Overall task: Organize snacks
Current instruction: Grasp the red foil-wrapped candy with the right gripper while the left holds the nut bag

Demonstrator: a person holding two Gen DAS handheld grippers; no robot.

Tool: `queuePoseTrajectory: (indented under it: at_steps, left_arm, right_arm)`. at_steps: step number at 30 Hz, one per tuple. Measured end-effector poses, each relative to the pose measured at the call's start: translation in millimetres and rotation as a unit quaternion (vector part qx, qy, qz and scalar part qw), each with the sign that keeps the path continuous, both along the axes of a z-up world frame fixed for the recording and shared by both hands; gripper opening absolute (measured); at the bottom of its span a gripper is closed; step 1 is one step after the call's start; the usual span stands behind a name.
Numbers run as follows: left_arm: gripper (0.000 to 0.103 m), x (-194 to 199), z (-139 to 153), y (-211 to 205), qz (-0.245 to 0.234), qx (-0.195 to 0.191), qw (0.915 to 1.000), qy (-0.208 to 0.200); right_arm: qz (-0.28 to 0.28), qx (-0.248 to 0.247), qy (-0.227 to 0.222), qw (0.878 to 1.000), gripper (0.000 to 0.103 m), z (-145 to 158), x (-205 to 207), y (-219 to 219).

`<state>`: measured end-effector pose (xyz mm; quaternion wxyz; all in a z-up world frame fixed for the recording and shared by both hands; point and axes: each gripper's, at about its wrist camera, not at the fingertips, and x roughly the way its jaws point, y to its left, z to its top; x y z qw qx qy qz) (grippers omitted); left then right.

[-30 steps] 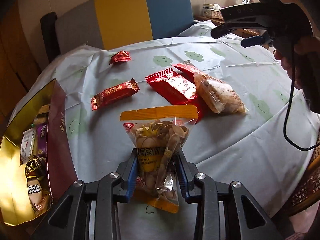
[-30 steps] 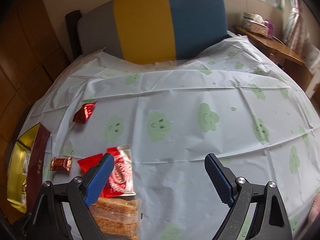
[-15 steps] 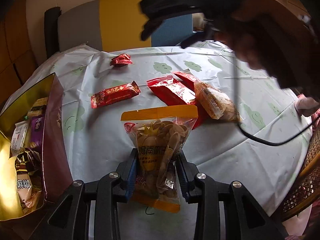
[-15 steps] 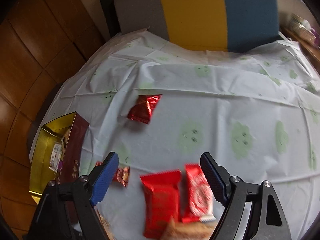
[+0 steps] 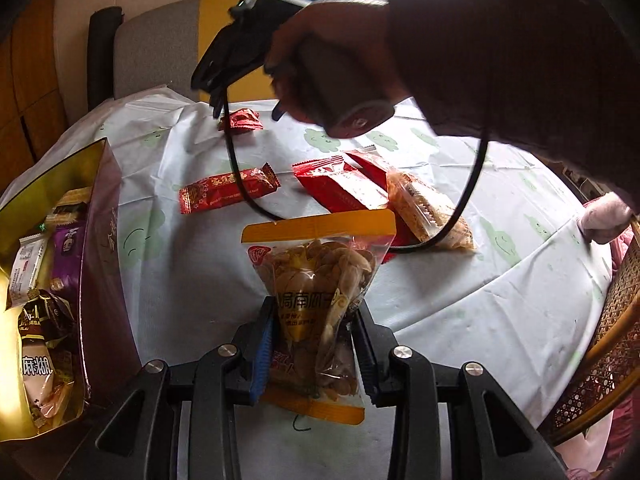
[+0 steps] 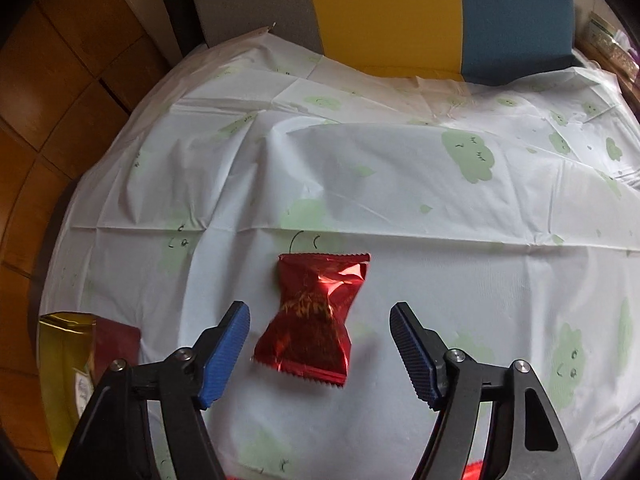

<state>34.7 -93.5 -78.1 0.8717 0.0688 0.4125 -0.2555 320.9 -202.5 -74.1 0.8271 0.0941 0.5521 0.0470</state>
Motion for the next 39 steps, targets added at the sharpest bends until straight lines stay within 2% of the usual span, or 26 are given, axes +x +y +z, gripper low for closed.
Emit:
queuePoseTrajectory:
  at_steps: [1,7,11,16,19,22,28,31,34,39]
  left_arm:
    - [0.036,0.1,0.1,-0.1,0.000,0.000,1.0000,0.000]
    - [0.036,1.5,-0.1,-0.3,0.003,0.002,1.0000,0.000]
    - [0.036,0.7,-0.2,-1.9,0.006,0.004,1.0000,-0.001]
    - [0.036,-0.7,-0.6,-3.7,0.008,0.009,0.9999,-0.006]
    - [0.036,-2.9,-0.7,-6.7,0.010,0.015,0.9998,-0.009]
    - [0.037,-4.1,-0.7,-8.6,0.012,0.022,0.9996,-0.013]
    - [0.037,-3.8,2.1,-13.8,0.013,0.042,0.9990,-0.010]
    - [0.036,-0.5,9.3,-11.8,0.023,0.036,0.9991,0.004]
    - [0.036,-3.6,26.3,-2.9,0.032,0.017,0.9993,-0.002]
    - [0.036,0.5,69.8,33.6,0.071,-0.034,0.9967,-0.021]
  right_arm:
    - [0.009,-0.023,0.002,1.000,0.047,-3.4,-0.7,4.0]
    - [0.046,-0.021,-0.038,0.998,0.045,19.7,-30.3,-2.3]
    - [0.054,-0.010,-0.053,0.997,0.046,42.4,-67.2,-29.9]
    - [0.040,-0.022,-0.054,0.997,0.046,58.6,-119.3,-77.7]
    - [0.013,-0.041,-0.037,0.998,0.046,50.8,-148.4,-111.8]
    - [-0.025,-0.057,0.003,0.998,0.046,28.0,-172.4,-144.7]
    - [-0.058,-0.062,0.039,0.996,0.046,-14.3,-198.1,-171.8]
    - [-0.031,-0.078,0.026,0.996,0.046,-8.8,-195.8,-161.6]
    - [-0.010,-0.111,0.018,0.994,0.046,-8.6,-194.9,-150.6]
    - [-0.020,-0.091,0.021,0.995,0.046,-4.8,-192.7,-159.5]
